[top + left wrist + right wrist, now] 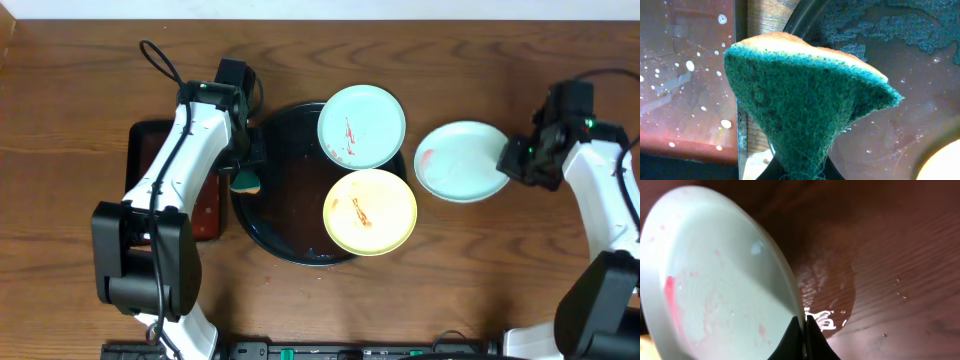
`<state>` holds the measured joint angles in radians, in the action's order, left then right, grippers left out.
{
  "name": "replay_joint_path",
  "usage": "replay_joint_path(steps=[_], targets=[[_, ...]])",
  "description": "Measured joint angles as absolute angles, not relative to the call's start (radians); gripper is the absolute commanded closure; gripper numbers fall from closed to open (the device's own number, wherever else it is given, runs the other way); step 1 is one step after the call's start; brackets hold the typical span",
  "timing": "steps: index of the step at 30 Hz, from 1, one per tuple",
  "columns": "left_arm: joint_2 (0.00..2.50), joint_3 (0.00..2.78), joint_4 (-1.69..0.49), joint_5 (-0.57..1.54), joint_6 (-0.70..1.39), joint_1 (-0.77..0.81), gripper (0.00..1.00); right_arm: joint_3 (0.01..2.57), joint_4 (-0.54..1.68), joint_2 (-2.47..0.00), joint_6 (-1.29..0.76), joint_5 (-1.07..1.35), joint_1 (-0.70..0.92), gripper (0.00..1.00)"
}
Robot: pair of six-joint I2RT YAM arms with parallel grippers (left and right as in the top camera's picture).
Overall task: Clean dirty plates on tray and stack at the side
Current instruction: 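Place the green plate on the table right of the tray, release, then move right gripper to the yellow plate and drag it to tray center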
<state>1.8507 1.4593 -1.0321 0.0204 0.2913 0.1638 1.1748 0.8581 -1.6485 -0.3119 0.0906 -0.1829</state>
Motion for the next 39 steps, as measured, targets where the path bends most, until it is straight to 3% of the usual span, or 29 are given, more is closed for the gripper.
replay_joint_path(steps=[7, 10, 13, 25, 32, 39], targets=[[1.851, 1.459, -1.032, 0.020, 0.291, 0.164, 0.93, 0.994, 0.651, -1.649, -0.306, 0.130, -0.223, 0.98], [1.851, 1.459, -1.032, 0.020, 0.291, 0.164, 0.93, 0.952, 0.603, -1.649, -0.307, 0.138, -0.223, 0.83], [1.851, 1.459, -1.032, 0.020, 0.291, 0.164, 0.93, 0.936, 0.602, -1.649, -0.303, 0.137, -0.223, 0.80], [1.851, 1.459, -1.032, 0.020, 0.291, 0.164, 0.93, 1.083, 0.867, -1.633, -0.160, 0.364, -0.204, 0.69], [1.851, 1.459, -1.032, 0.020, 0.291, 0.164, 0.92, 1.106, 0.912, -1.597, -0.085, 0.426, -0.050, 0.59], [1.851, 1.459, -1.029, 0.020, 0.291, 0.164, 0.93, 1.106, 0.892, -1.615, -0.092, 0.329, 0.155, 0.59]])
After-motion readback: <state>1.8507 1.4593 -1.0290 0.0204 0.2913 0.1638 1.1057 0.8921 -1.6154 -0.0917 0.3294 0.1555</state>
